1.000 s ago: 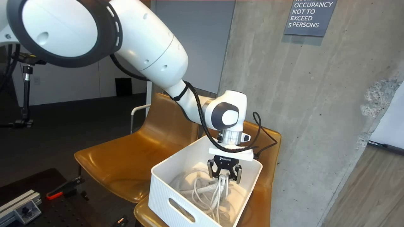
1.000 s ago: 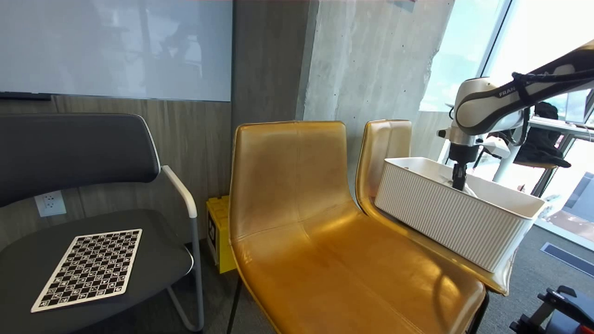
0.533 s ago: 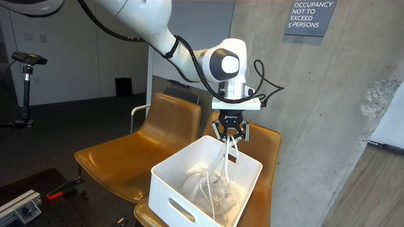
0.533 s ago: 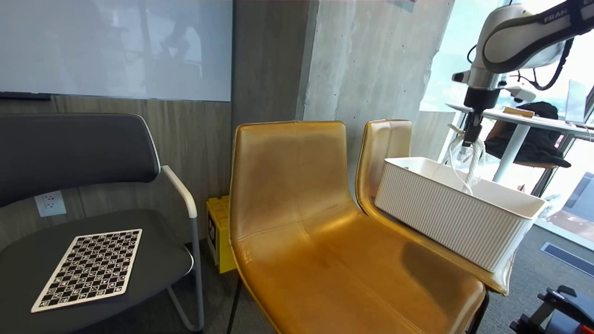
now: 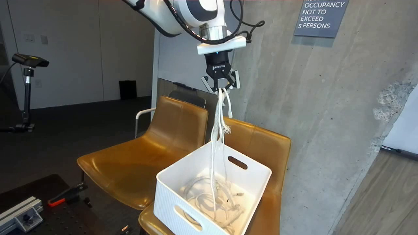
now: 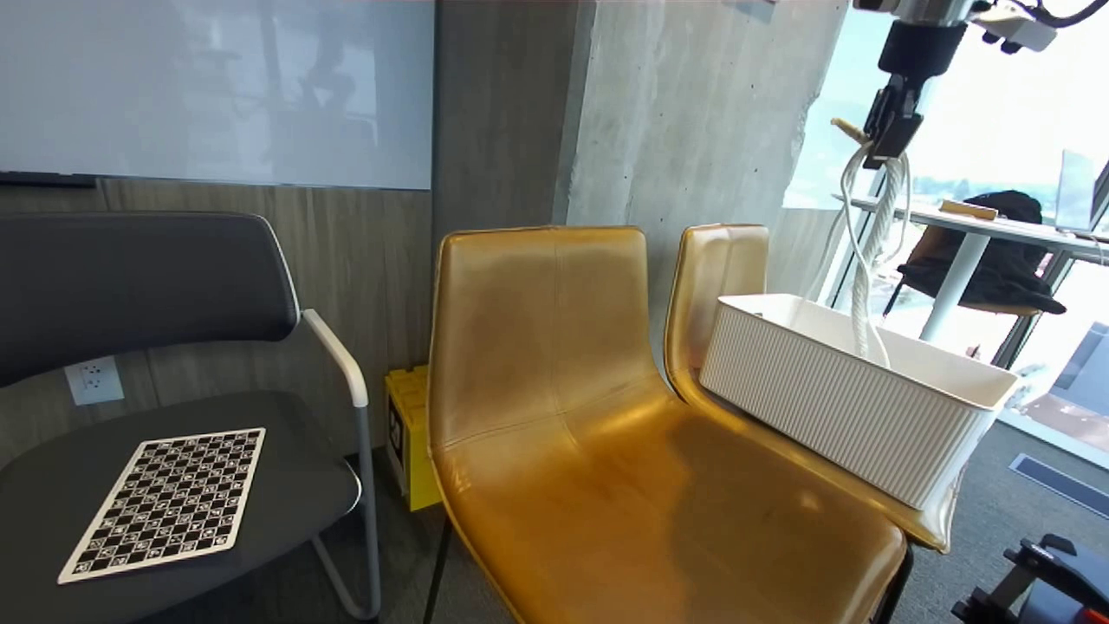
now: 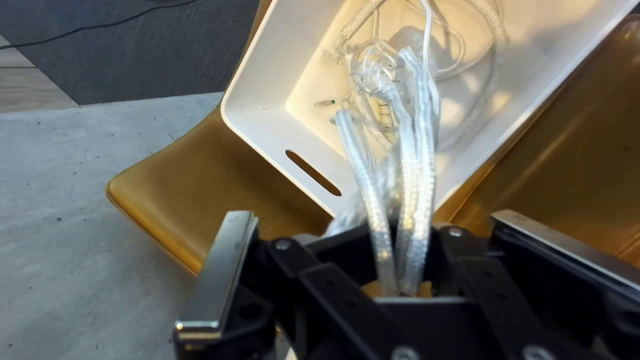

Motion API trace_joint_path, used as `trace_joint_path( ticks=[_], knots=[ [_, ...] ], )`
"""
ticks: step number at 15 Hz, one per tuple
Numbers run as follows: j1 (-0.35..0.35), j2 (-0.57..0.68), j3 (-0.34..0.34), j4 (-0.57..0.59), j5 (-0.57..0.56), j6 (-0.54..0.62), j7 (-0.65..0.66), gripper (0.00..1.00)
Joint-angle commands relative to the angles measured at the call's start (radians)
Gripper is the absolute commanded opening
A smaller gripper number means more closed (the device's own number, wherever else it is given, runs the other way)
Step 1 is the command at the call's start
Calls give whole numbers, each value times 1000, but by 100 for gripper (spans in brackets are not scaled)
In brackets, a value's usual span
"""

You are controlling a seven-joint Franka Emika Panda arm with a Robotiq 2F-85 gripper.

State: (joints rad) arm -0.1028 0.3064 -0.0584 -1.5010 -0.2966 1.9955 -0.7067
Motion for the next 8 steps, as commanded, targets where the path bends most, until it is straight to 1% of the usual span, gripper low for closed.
trace_joint_path(
  ticks=[1,4,8],
  knots=[
    [92,-87,54,-10,-59,-62,28,0],
    [186,-111,116,11,-96,-103,81,0],
    [317,-62,209,98,-146,-171,182,0]
  ],
)
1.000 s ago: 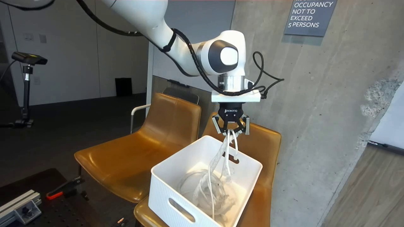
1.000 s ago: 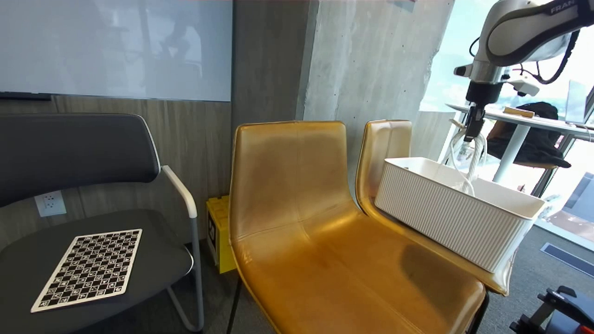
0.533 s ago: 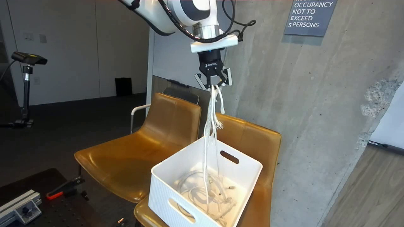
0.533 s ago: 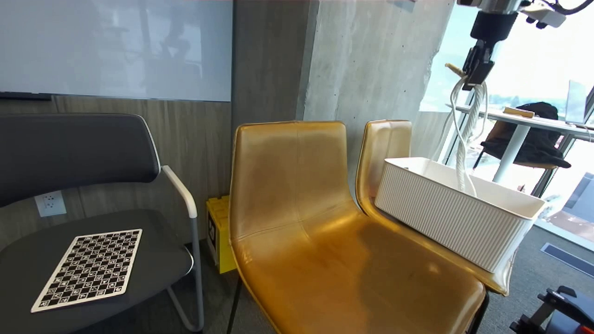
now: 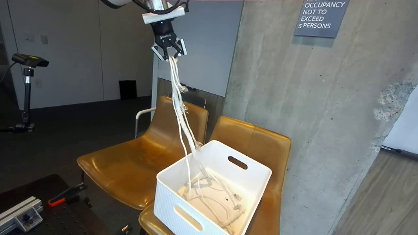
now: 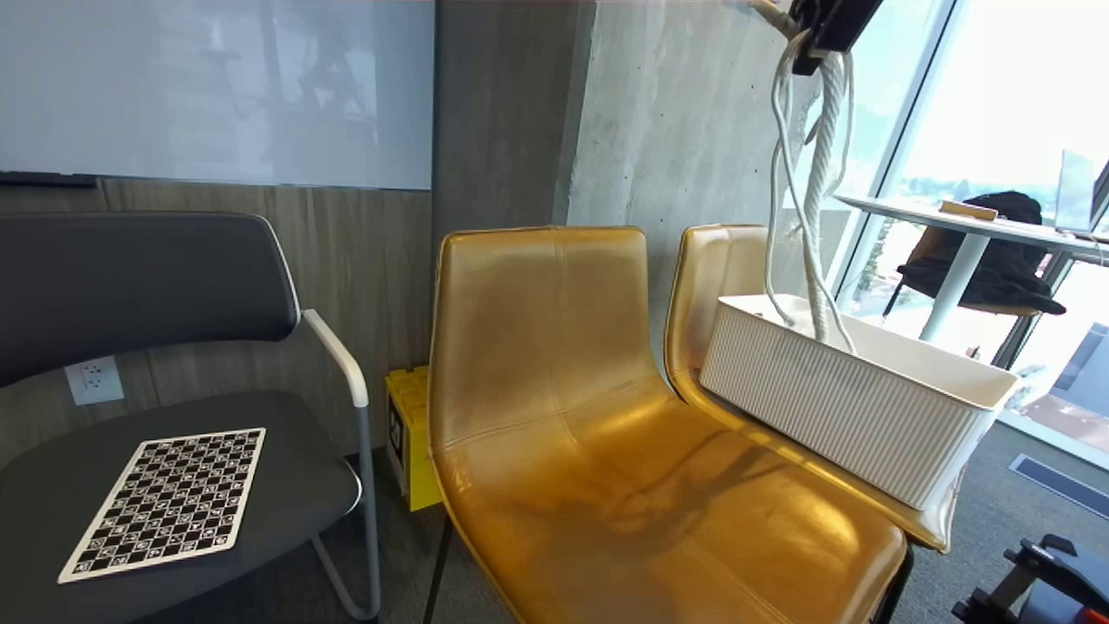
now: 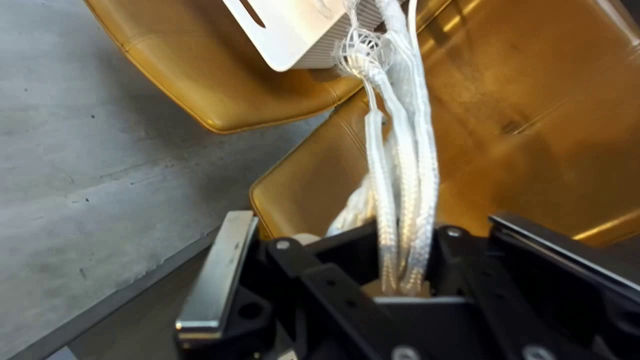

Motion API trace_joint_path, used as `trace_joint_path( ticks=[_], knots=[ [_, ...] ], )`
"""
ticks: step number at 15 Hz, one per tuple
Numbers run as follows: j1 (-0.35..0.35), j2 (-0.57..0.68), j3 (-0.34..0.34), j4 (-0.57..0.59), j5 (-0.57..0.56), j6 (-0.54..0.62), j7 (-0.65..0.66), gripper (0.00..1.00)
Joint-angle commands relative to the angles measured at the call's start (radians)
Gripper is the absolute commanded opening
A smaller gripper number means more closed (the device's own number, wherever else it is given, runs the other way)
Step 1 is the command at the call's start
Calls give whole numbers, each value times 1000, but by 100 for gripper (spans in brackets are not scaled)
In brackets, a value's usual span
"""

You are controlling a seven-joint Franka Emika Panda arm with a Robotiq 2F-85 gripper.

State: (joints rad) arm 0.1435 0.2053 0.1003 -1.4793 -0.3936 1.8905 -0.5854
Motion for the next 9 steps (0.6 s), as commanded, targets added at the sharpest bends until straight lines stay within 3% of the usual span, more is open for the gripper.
trace_joint_path(
  ticks=[1,5,9],
  knots=[
    [105,60,73,111,-58,-95,83,0],
    [248,179,142,231,-107,-168,203,0],
    [330,287,134,313,-114,-195,276,0]
  ],
)
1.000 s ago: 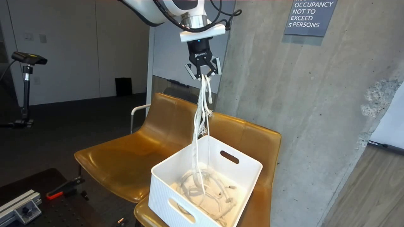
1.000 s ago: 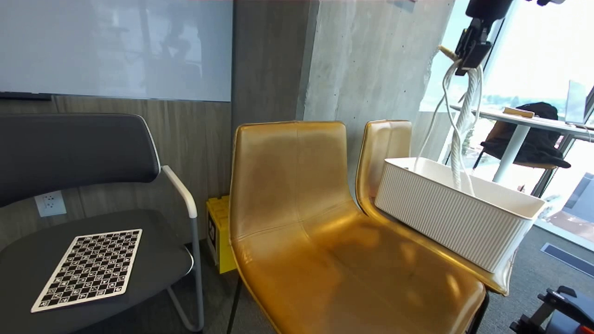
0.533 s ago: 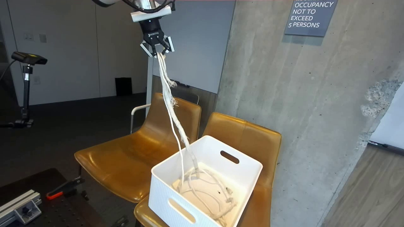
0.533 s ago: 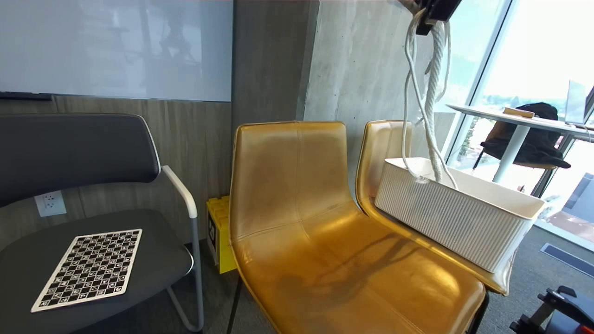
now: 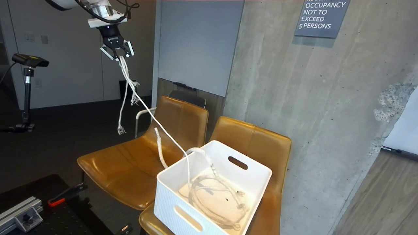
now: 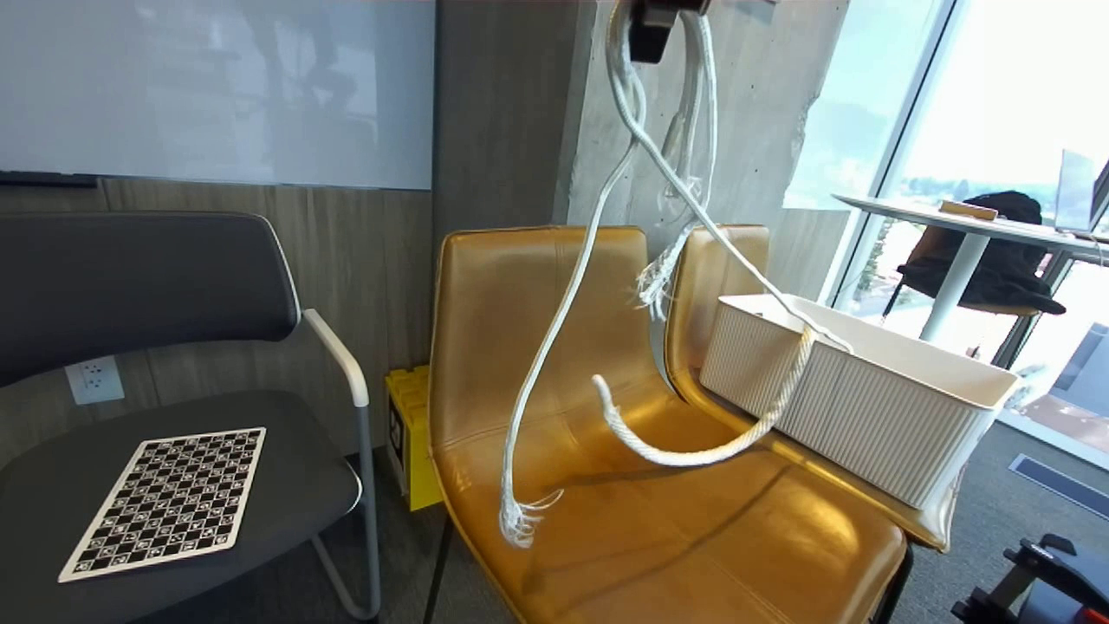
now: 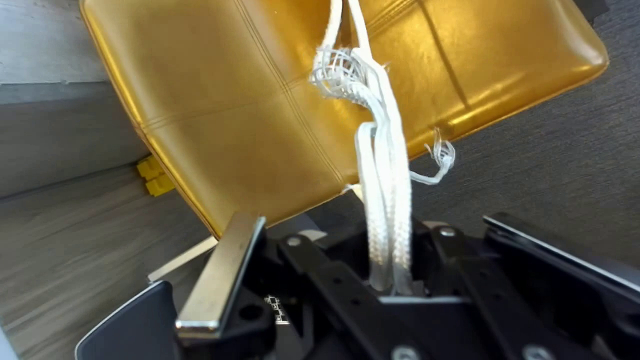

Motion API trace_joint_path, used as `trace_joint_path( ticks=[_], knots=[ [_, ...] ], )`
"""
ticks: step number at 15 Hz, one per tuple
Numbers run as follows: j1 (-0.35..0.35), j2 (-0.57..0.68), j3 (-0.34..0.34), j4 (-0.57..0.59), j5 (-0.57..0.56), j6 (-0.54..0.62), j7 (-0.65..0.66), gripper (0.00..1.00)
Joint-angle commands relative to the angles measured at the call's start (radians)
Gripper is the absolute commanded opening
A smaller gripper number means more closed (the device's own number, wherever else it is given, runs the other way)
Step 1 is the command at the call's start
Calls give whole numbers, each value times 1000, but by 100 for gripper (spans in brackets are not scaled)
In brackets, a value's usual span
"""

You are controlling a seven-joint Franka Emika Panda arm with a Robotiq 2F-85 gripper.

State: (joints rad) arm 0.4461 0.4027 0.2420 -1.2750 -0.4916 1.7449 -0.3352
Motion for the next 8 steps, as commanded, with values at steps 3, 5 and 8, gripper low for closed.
trace_joint_path(
  ticks=[3,5,8],
  knots=[
    [-5,99,-31,50,11,-17,54,0],
    [-46,77,-49,-11,33,1,66,0],
    [-114,46,-60,-111,72,34,85,0]
  ],
)
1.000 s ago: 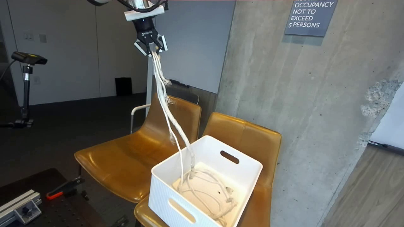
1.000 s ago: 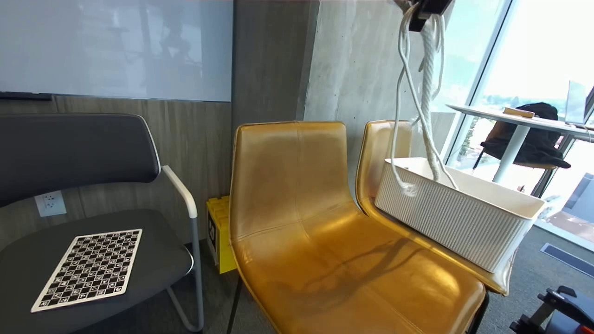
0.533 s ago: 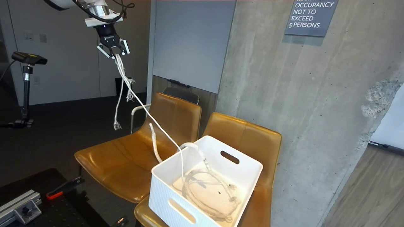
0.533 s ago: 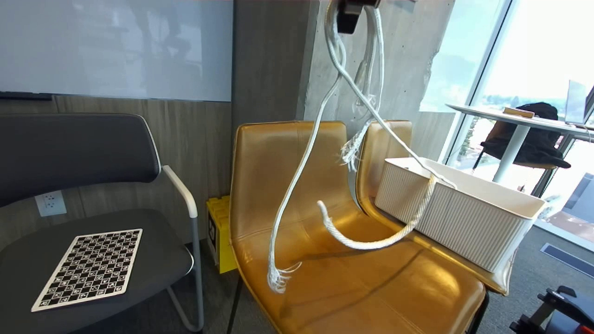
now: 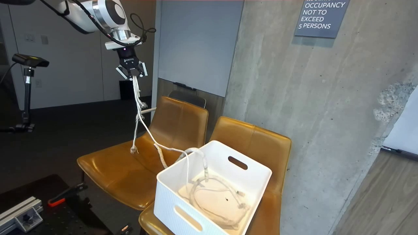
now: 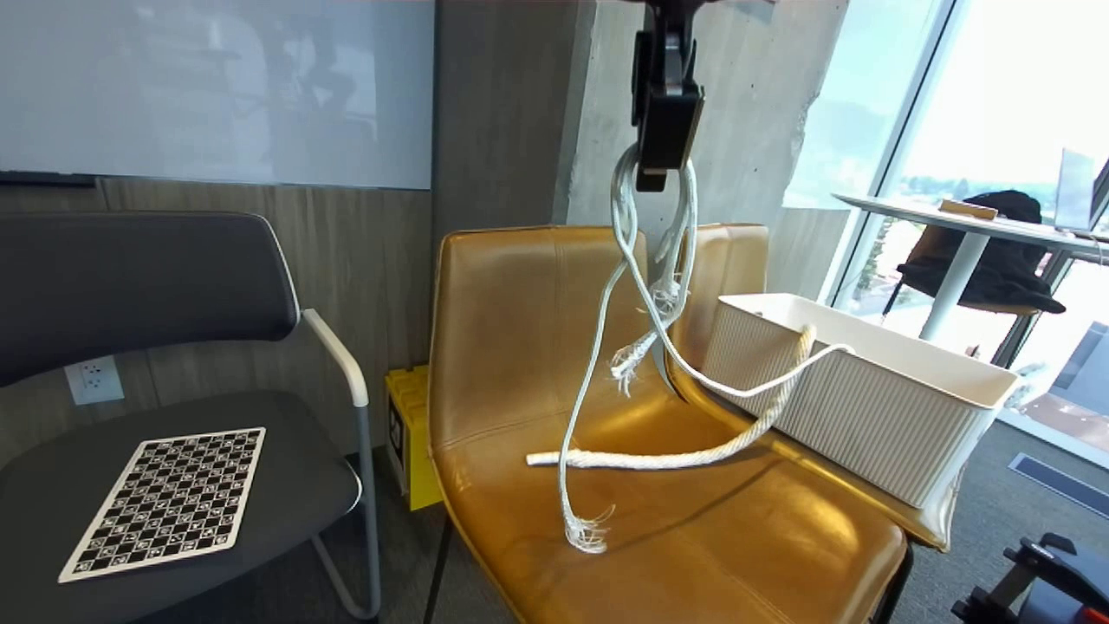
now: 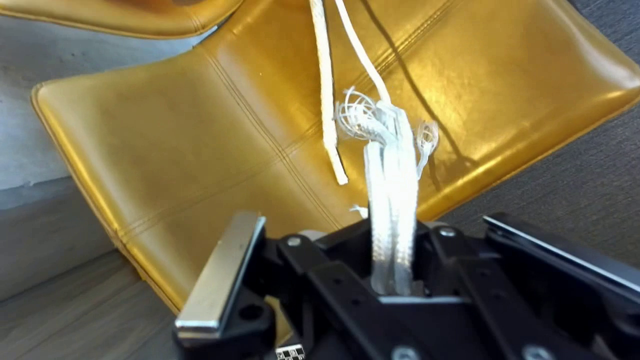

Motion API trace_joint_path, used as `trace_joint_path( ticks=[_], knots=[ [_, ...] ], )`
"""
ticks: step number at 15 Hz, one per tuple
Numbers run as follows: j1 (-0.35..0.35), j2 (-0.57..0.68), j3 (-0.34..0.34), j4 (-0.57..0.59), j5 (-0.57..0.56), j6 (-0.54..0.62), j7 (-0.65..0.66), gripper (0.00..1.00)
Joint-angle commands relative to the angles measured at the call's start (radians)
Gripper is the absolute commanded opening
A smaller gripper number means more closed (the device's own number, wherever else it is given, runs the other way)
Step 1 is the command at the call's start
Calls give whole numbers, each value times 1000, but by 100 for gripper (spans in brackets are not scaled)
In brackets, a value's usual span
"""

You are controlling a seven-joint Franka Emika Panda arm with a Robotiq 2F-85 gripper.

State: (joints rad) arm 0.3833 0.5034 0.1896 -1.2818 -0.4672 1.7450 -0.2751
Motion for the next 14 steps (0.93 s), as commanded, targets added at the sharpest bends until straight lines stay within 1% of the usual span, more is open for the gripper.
trace_joint_path(
  ticks=[1,3,4,5,6,9,11,12,14],
  knots=[
    [-74,-63,-5,-138,67,46,27,0],
    [-110,-77,3,-212,107,84,29,0],
    [-115,-84,-2,-248,126,110,33,25],
    [-127,-96,-1,-284,140,139,30,26],
    [-134,-108,-2,-322,144,171,30,32],
    [-156,-175,-12,-432,125,231,10,54],
    [-174,-220,-19,-489,111,250,-12,67],
    [-187,-239,-22,-513,100,255,-47,75],
    [-217,-274,-25,-563,80,256,-166,90]
  ],
)
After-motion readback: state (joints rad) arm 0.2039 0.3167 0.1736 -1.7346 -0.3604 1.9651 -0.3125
